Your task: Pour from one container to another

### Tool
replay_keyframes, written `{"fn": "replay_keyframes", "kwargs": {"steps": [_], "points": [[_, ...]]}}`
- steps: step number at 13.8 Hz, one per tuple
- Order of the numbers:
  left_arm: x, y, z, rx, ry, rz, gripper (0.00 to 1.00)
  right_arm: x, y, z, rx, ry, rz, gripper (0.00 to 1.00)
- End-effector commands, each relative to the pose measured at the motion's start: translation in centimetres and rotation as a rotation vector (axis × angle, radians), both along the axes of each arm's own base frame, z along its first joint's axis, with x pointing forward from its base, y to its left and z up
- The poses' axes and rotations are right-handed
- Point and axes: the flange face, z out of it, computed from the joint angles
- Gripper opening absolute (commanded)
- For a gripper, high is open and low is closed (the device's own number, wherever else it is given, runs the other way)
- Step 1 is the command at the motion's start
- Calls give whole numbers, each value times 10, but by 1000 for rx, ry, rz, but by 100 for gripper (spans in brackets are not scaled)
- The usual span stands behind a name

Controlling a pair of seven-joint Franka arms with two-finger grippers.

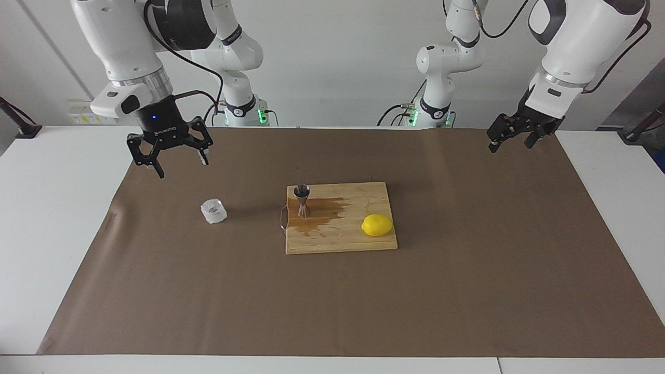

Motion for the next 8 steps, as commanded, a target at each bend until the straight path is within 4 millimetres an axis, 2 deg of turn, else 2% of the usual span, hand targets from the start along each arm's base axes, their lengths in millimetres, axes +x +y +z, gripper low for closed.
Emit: {"fn": "replay_keyframes", "kwargs": {"steps": [1,3,5,7,8], "points": [[-10,3,2,-7,6,6,100,-13,9,10,-16,39,-193,100],[-10,3,2,-7,5,6,100,-26,12,21,-5,79,-276,100],[-10,3,2,-7,5,6,100,-46,16,17,-8,137,-348,100],[-10,3,2,-7,5,6,100,-50,15,15,-8,151,-371,100],[-10,3,2,-7,5,6,100,-46,9,17,-16,150,-367,100]]}}
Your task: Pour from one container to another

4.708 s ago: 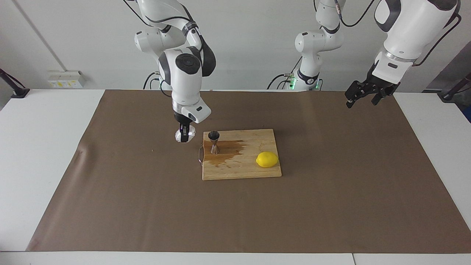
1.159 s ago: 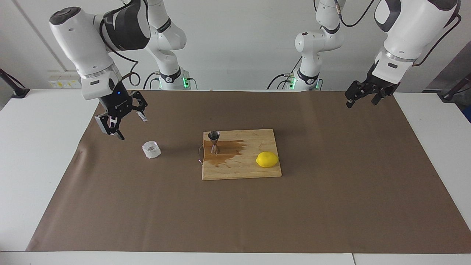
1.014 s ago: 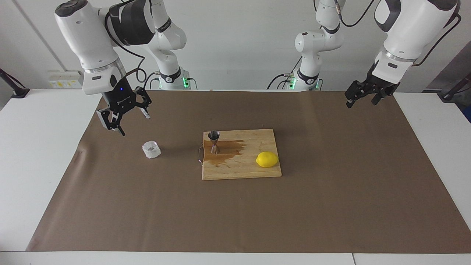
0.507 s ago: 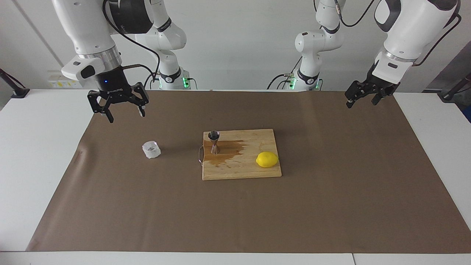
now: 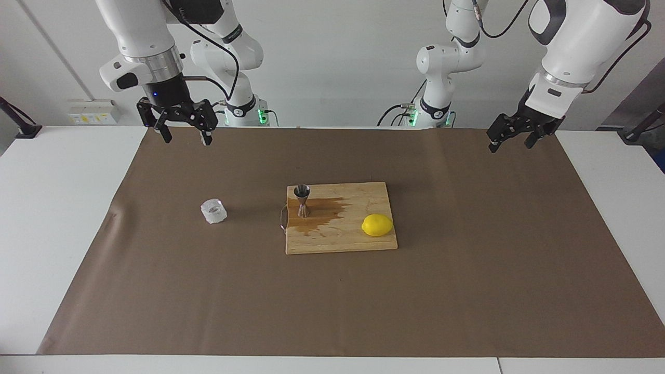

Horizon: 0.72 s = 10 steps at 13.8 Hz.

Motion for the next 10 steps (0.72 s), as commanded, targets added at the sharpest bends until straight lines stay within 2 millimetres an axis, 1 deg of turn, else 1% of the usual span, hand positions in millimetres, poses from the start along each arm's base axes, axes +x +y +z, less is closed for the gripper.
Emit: {"fn": "replay_keyframes", "kwargs": {"steps": [1,3,6,10], "points": [[-10,2,2,-7,6,4,100,-4,-7,-1,-45,19,-20,100],[-10,3,2,-7,5,6,100,-8,-7,-3,-78,42,-17,100],[-10,3,2,-7,5,6,100,-7,-19,-5,-62,61,-52,100],[-10,3,2,-7,5,6,100,-6,-20,-8,-45,70,-52,100]]}}
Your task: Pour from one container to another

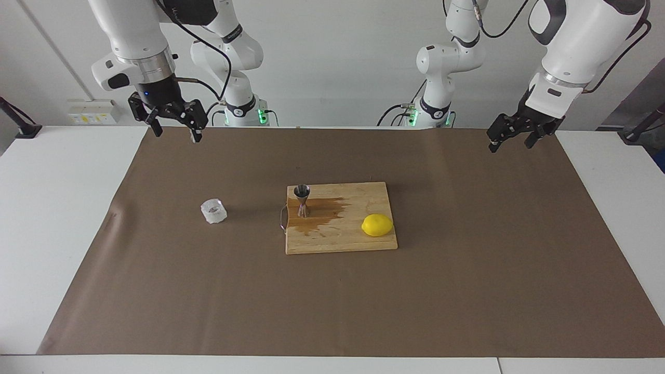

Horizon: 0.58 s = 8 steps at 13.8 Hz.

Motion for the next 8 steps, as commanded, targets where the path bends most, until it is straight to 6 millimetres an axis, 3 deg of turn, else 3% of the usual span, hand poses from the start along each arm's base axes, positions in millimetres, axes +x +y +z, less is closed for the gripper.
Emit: {"fn": "replay_keyframes", "kwargs": {"steps": [1,8], "points": [[-10,3,2,-7,6,6,100,-2,-1,-2,8,13,-8,100],[-10,3,2,-7,5,6,100,-7,1,-10,24,36,56,100]]}}
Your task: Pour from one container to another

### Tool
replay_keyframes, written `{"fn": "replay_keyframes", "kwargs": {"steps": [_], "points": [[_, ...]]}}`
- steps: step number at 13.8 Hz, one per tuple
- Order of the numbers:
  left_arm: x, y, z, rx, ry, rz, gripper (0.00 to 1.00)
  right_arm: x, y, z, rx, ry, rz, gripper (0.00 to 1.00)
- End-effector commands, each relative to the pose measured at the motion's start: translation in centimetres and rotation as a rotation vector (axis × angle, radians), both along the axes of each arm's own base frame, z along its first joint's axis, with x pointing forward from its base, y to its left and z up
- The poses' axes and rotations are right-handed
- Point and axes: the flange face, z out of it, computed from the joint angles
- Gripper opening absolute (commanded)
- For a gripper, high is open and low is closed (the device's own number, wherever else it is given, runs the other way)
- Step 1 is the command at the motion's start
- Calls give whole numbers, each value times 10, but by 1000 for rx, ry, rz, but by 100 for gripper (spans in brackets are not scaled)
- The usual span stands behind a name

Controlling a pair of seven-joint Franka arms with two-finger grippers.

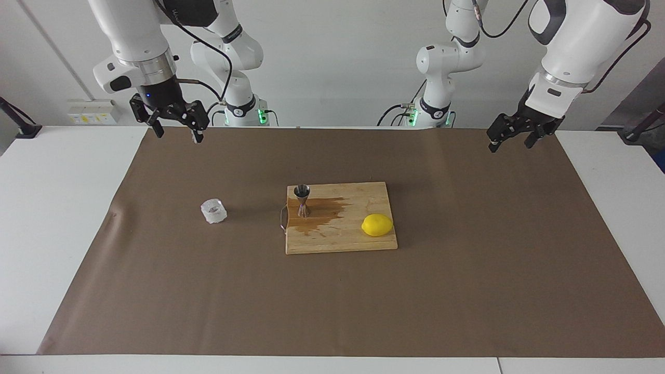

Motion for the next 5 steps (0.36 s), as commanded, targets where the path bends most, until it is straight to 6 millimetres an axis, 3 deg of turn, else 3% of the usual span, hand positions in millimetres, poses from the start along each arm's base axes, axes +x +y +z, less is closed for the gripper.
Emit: {"fn": "replay_keyframes", "kwargs": {"steps": [1,5], "points": [[-10,3,2,-7,5,6,100,-7,-1,-5,20,19,45,100],[-10,3,2,-7,5,6,100,-6,0,-4,24,15,51,100]]}}
